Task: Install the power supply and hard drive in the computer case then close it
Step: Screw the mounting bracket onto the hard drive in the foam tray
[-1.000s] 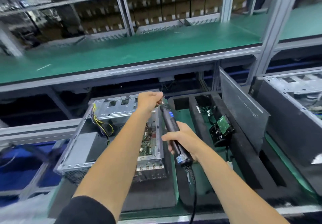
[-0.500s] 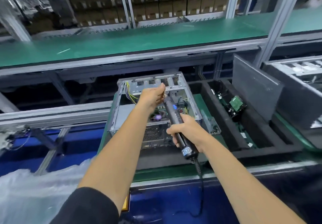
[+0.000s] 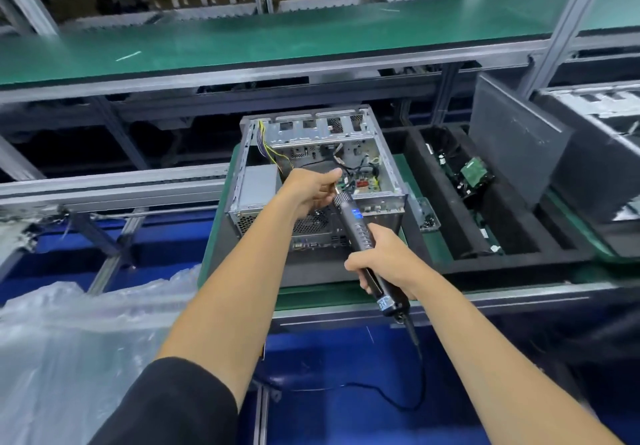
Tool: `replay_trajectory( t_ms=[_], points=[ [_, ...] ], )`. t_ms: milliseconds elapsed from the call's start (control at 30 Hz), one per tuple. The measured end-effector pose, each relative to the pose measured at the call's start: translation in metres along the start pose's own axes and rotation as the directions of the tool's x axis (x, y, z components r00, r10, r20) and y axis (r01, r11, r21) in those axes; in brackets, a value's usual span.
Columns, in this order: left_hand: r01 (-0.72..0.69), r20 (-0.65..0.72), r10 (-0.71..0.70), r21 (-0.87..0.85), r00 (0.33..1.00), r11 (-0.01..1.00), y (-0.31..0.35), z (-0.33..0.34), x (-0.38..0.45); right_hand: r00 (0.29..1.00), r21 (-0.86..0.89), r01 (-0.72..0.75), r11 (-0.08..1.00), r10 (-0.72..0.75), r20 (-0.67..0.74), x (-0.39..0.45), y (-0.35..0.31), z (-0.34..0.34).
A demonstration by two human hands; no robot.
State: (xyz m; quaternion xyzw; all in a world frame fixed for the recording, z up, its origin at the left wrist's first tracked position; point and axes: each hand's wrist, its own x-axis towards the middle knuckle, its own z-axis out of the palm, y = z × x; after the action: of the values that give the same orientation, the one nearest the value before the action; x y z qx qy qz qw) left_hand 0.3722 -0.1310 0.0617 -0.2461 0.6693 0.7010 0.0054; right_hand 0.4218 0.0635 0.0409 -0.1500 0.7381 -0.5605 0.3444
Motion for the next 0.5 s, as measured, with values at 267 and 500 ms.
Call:
replay_trajectory(
  t_ms=[267, 500],
  points=[
    [-0.203, -0.029, 0.239, 0.433, 0.971, 0.878, -0.020, 0.000, -0.004, 0.999, 0.072, -0.035, 0.997, 0.036, -0.003, -0.009, 0.036, 0.009],
    [-0.236, 0.039, 0.563, 0.930, 0.826, 0.282, -0.044, -0.022, 0.011, 0.990, 0.054, -0.131, 0.990, 0.128, 0.064, -0.008, 0.076, 0.028]
  ],
)
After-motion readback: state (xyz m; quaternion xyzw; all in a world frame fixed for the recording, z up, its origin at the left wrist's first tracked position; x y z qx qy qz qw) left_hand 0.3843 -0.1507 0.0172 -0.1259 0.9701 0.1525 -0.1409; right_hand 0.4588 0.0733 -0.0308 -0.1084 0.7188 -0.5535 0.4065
